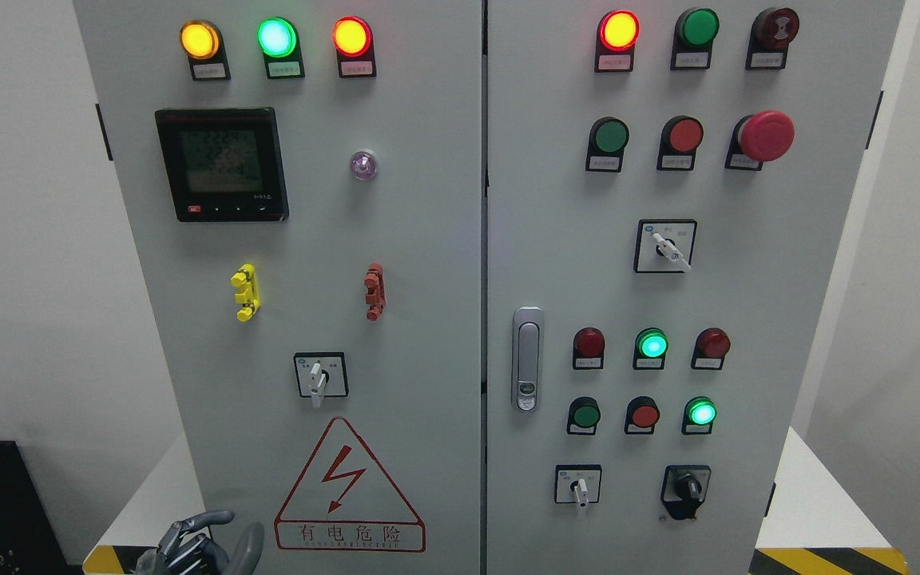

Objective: Turn on light switch 1

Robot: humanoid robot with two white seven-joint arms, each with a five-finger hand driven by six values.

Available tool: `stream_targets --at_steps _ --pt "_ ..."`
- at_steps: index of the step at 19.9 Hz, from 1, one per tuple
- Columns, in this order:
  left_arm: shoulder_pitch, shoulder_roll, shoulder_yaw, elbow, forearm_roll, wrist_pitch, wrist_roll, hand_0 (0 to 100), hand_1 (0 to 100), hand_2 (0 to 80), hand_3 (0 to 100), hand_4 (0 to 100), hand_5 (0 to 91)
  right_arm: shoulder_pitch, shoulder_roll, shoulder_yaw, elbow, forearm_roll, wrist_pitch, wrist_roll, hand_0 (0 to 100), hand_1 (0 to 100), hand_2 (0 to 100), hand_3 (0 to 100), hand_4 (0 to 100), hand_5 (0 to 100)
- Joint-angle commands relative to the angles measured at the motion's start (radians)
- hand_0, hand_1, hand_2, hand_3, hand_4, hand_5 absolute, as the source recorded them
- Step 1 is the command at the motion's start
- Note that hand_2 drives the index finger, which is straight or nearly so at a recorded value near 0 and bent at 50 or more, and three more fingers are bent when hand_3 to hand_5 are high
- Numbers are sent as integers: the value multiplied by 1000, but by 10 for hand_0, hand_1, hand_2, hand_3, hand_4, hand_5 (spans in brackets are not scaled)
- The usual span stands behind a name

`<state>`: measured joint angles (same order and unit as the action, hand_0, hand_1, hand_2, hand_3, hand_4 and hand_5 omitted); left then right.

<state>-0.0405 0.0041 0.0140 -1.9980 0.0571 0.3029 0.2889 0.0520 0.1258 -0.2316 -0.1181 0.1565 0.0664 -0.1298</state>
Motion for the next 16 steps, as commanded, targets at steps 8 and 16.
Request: stream_targets --at_steps 8,16 --pt "-179 -110 -98 -32 -95 113 6 4 677 452 930 913 859 0 0 0 0 0 0 -1 307 0 0 0 0 0" --pt "-225 -133 -89 -16 -154 157 6 10 674 463 930 911 860 0 0 0 0 0 0 -1 307 0 0 0 0 0"
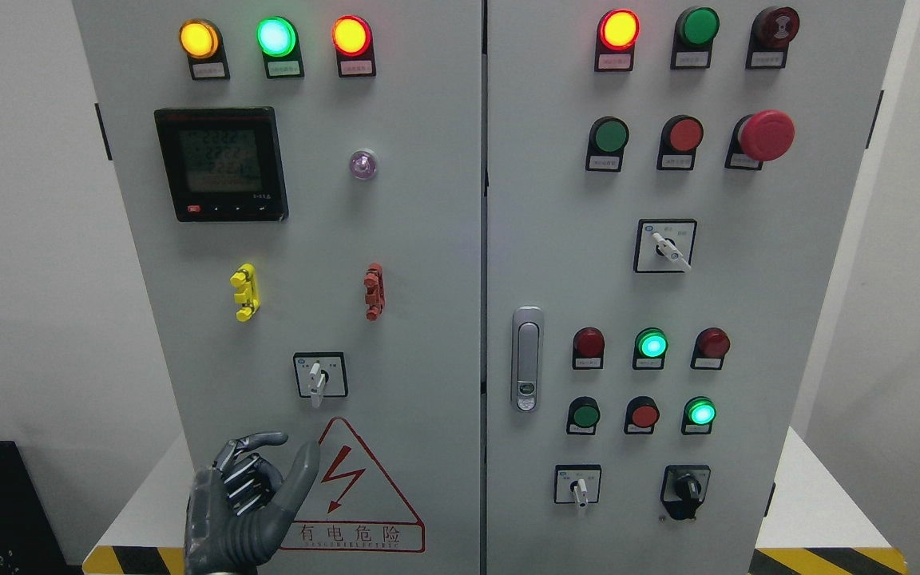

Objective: Turn on light switch 1

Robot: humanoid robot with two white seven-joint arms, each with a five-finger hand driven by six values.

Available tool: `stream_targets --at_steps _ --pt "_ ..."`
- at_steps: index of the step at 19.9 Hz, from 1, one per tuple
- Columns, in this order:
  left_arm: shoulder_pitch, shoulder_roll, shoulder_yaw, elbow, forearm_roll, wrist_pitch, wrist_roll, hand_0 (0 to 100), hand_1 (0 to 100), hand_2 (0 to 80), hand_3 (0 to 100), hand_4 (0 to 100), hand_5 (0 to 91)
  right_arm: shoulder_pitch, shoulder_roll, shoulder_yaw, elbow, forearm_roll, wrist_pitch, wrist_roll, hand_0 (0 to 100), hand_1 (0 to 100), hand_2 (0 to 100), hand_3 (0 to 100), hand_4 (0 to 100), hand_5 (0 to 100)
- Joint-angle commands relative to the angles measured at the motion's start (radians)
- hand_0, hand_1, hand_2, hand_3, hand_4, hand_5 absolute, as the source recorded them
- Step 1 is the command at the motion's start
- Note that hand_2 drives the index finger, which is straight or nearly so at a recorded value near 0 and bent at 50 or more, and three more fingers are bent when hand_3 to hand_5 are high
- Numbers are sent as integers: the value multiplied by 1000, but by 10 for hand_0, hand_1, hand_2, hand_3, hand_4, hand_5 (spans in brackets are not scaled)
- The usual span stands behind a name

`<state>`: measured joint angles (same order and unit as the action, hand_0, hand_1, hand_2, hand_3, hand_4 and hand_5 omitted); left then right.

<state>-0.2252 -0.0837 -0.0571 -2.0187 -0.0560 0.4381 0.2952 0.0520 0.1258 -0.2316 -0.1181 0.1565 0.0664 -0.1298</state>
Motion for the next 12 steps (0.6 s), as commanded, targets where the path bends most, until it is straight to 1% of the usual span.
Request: stream_targets --at_steps 1,9,12 --pt "-40 -47 -13 6 -44 22 -1 10 675 464 930 911 860 -1 0 0 0 0 0 -1 307 0 0 0 0 0" --pt "-63 -53 -7 9 -53 45 -1 14 671 473 929 912 864 0 0 0 0 2 0 -1 307 0 0 0 0 0" --pt "-65 -53 -6 20 -59 48 1 14 667 488 929 911 864 0 0 0 0 0 0 -1 307 0 0 0 0 0"
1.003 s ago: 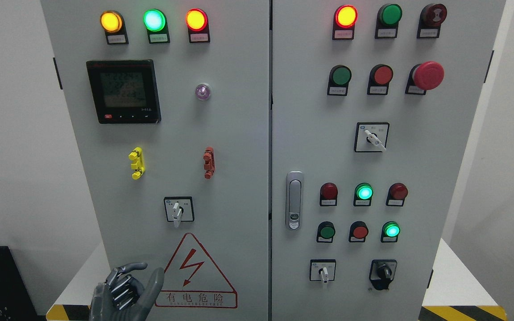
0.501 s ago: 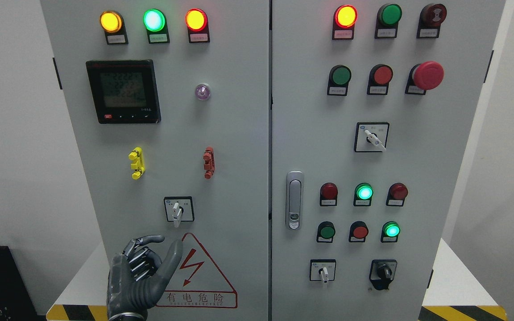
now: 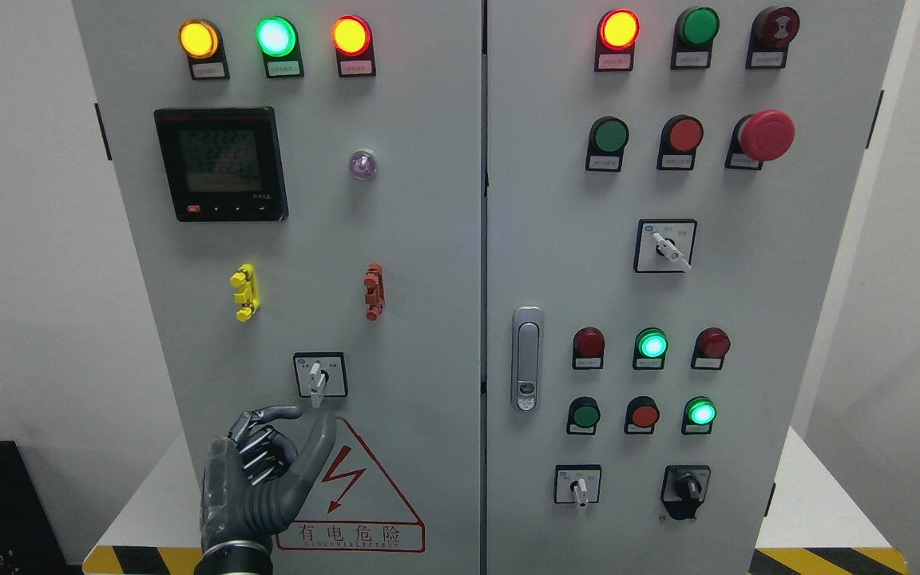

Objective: Turn on light switch 1

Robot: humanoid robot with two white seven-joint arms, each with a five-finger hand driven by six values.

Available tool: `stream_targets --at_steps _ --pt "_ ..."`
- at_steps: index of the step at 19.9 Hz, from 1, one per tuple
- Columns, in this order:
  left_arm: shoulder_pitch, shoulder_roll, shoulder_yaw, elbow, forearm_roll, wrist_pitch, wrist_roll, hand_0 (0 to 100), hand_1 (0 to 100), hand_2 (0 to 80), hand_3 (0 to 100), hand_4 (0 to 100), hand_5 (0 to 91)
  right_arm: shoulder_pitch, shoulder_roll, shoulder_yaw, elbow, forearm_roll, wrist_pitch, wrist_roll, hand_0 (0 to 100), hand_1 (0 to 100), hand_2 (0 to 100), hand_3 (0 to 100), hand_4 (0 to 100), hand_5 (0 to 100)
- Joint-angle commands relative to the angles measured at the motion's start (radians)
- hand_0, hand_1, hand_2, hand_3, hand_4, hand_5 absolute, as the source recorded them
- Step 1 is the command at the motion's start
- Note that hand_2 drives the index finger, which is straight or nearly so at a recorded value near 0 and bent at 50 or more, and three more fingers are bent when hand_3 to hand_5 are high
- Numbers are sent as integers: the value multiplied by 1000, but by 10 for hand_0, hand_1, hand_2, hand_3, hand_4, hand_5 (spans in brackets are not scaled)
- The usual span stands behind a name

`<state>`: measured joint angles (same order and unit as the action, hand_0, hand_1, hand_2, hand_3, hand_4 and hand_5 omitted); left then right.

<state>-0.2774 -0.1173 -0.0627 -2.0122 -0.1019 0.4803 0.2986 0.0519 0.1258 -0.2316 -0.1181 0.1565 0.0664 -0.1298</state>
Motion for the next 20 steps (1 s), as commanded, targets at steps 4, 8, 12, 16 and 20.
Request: stream_targets --at_steps 4,8,12,16,20 --pt "-22 -19 9 18 -32 12 -3 17 661 491 927 910 865 0 0 0 0 0 0 -1 307 0 0 0 0 0" --pt "-25 -19 26 23 -32 12 -3 118 676 490 927 909 868 0 0 0 0 0 0 -1 307 0 0 0 0 0" --pt "-32 -19 38 30 -32 15 -3 194 687 491 925 908 869 0 0 0 0 0 0 -1 307 0 0 0 0 0" --pt "-40 -21 34 43 -30 15 -3 209 691 495 924 908 869 -1 0 0 0 0 0 -1 307 0 0 0 0 0" --pt "-45 -24 31 47 -30 15 -3 214 691 499 923 907 868 0 0 0 0 0 0 -1 307 0 0 0 0 0"
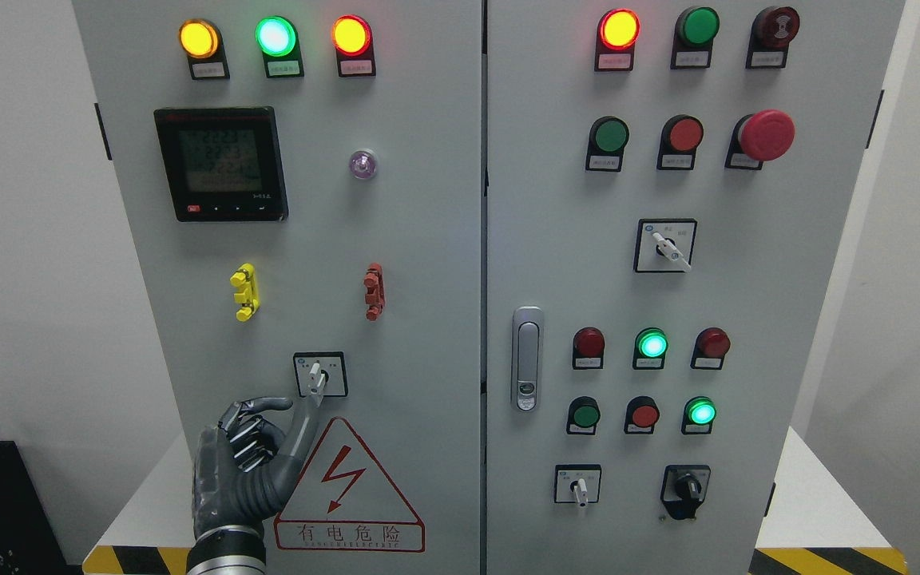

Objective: Turn on light switch 1

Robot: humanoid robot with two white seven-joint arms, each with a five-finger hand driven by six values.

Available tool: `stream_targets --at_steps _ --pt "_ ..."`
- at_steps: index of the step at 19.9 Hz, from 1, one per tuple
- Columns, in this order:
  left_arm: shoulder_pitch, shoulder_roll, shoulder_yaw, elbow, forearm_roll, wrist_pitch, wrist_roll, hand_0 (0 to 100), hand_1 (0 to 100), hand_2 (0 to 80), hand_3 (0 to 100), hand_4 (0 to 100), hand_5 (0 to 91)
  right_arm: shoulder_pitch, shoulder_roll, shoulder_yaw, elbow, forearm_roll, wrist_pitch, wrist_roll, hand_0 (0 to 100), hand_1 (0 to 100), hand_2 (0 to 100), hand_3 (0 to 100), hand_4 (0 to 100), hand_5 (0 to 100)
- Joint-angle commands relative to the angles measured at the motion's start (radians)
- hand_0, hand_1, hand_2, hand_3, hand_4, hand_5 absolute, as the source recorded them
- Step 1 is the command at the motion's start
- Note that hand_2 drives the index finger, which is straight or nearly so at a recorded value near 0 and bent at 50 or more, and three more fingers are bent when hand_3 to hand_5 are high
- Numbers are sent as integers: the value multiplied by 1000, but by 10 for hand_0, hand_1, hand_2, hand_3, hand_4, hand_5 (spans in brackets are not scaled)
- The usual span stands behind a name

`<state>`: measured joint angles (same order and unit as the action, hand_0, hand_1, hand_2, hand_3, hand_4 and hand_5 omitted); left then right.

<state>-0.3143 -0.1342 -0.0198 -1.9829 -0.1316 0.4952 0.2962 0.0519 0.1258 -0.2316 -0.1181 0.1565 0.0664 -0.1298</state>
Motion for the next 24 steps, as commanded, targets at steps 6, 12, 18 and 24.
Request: stream_targets --at_steps 6,12,18,24 --pt "-15 -7 -15 26 1 2 -3 219 689 506 920 906 868 0 0 0 0 0 0 -1 307 0 0 0 0 0" --pt "-31 -8 -20 42 0 5 -3 221 687 510 917 905 868 -1 0 0 0 0 0 -1 307 0 0 0 0 0" --pt "-40 -8 -20 50 1 17 -3 221 686 513 915 906 868 0 0 0 0 0 0 -1 307 0 0 0 0 0" --pt "-46 -8 -20 58 1 19 -2 221 684 518 916 906 868 0 0 0 0 0 0 -1 307 0 0 0 0 0"
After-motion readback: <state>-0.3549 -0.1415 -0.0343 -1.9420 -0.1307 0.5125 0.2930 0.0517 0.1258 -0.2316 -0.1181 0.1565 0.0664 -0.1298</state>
